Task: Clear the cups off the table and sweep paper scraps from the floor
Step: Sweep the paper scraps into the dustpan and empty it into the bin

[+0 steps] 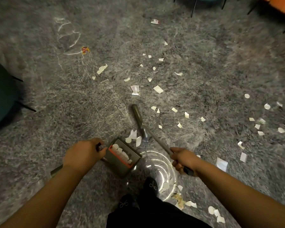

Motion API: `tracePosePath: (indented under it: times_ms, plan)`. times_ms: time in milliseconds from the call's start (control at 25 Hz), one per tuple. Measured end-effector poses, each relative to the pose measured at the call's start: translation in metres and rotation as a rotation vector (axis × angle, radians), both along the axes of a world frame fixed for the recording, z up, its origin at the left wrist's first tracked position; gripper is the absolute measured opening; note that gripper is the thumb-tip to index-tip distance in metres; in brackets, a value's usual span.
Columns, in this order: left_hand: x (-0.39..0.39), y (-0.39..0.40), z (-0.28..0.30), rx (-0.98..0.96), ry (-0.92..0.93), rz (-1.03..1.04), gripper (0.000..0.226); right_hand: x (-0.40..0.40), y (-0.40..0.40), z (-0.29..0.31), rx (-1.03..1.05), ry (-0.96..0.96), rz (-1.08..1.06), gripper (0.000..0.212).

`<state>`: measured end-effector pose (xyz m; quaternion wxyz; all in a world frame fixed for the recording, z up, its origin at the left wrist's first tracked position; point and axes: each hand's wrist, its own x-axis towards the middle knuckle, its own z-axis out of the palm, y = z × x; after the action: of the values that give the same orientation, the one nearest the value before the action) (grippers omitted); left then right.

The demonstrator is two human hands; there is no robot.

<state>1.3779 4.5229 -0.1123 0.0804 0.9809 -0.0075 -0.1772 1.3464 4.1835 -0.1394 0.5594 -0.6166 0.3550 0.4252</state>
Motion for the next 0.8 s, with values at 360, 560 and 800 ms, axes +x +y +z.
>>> tracePosePath:
  times_ms: [360,560,800]
  plan:
    - [0.0,0.0,-0.014,-0.015,-0.071,-0.028,0.028,0.06,0.034,-0.055,-0.017,0.093,0.112,0.036]
    - [-0.007,0.012,-0.012,-0.032,-0.051,0.005,0.034,0.033,0.05,-0.051,0.112,0.19,0.104,0.037]
    - [-0.014,0.011,-0.008,-0.022,0.041,0.012,0.033,0.001,0.048,-0.016,0.141,0.171,0.117,0.04]
